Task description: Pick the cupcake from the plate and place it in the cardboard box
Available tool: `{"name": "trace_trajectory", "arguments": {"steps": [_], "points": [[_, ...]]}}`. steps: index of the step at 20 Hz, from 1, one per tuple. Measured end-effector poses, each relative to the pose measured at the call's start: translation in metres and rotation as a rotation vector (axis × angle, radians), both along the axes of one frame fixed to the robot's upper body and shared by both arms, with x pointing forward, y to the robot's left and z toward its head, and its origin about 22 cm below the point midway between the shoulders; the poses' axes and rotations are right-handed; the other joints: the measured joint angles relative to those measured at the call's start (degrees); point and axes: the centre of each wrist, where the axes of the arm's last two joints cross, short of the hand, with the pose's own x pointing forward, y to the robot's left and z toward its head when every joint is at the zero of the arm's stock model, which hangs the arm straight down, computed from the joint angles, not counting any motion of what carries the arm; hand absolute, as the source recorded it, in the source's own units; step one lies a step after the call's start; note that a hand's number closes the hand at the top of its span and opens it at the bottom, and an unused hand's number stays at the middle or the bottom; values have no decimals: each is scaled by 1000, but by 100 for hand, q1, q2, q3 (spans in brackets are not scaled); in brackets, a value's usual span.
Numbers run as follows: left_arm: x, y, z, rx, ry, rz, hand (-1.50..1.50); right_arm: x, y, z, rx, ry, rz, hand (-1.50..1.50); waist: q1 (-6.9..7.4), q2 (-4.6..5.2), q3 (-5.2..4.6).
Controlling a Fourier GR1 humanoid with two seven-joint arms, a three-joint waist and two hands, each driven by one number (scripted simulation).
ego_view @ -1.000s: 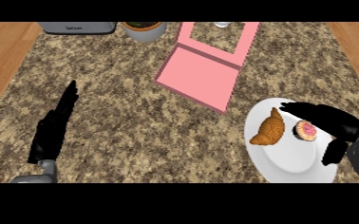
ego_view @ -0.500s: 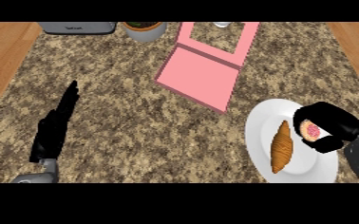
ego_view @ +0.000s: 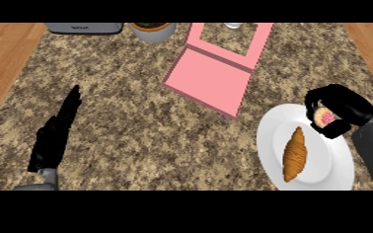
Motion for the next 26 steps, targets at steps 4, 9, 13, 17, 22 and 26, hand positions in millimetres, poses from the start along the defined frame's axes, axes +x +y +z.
{"name": "trace_trajectory", "arguments": {"steps": [4, 9, 13, 17, 22, 26], "points": [[8, -9, 1, 1, -15, -23, 0, 36, 5, 23, -27, -70, -98, 150, 138, 53, 7], [12, -6, 4, 5, -16, -19, 0, 63, -3, 59, -17, -171, -149, 150, 126, 51, 6], [7, -9, -2, 4, -14, -13, 0, 75, -7, 81, 110, -196, -121, 150, 102, 42, 4], [1, -8, -3, 2, -8, -8, 0, 85, -2, 100, 337, -213, -25, 150, 56, 8, 3], [-1, -8, -1, 3, -3, 8, 0, 99, 17, 126, 522, -205, 91, 150, -20, -21, -3], [-1, -1, -3, 6, -1, 14, 0, 111, 48, 144, 589, -199, 151, 150, -68, -42, -7]]}}
